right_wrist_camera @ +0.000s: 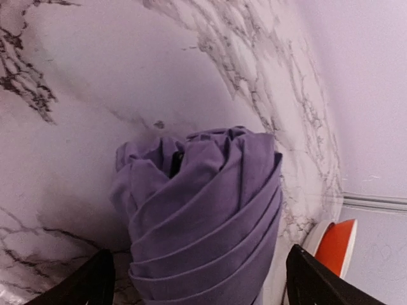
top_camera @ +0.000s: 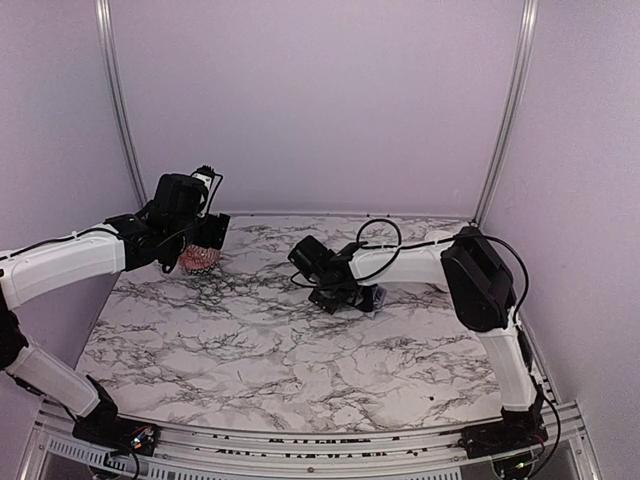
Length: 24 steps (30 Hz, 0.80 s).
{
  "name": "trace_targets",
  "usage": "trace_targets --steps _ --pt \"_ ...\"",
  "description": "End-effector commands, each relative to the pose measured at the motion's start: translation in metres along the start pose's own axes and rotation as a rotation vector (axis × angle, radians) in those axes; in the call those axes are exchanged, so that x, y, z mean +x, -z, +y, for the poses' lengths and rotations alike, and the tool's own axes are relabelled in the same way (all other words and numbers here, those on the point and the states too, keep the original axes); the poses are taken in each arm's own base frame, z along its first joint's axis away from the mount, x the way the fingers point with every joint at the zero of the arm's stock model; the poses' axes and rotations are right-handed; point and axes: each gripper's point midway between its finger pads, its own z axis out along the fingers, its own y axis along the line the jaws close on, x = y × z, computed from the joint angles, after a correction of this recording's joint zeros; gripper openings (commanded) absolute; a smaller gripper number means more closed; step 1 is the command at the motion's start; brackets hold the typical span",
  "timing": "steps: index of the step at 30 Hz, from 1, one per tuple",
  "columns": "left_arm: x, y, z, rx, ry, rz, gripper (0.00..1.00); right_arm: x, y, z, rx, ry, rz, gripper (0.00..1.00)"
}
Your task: Put away the umbrella
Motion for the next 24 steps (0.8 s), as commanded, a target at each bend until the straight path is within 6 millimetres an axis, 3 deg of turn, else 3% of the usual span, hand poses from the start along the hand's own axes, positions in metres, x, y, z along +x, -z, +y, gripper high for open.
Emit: trace_targets --steps 1,3,6,9,11,14,18,24 --pt "-0.002 0.001 -0.001 0.006 0.001 -0.013 0.99 -0.011 0.043 0.046 -0.412 -0.022 -0.036 0.92" --pt "-0.002 0.001 -0.002 0.011 -0.001 -0.013 0.99 -0.029 0.07 0.043 -0.541 -0.039 -0.115 0.93" --pt "-0.002 0.001 -0.002 0.017 -0.002 -0.013 0.99 -0.049 0.097 0.01 -0.648 -0.099 -0.217 0.93" --pt "-0.002 0.001 -0.004 0.026 -0.004 -0.013 0.99 -0.04 0.087 -0.037 -0.687 -0.206 -0.231 0.91" --pt "-0.002 0.001 -0.004 0.03 -0.004 -0.013 0.99 -0.03 0.079 -0.05 -0.725 -0.228 -0.219 0.9" --pt "-0.001 0.001 -0.006 0.036 -0.005 -0.012 0.99 0.002 0.06 -0.035 -0.773 -0.176 -0.141 0.89" --pt "-0.001 0.001 -0.007 0.047 -0.008 -0.012 0.99 0.025 0.047 -0.024 -0.801 -0.136 -0.093 0.87" --pt "-0.002 0.002 -0.01 0.067 -0.009 -0.016 0.99 0.044 0.055 -0.001 -0.985 -0.211 -0.035 0.71"
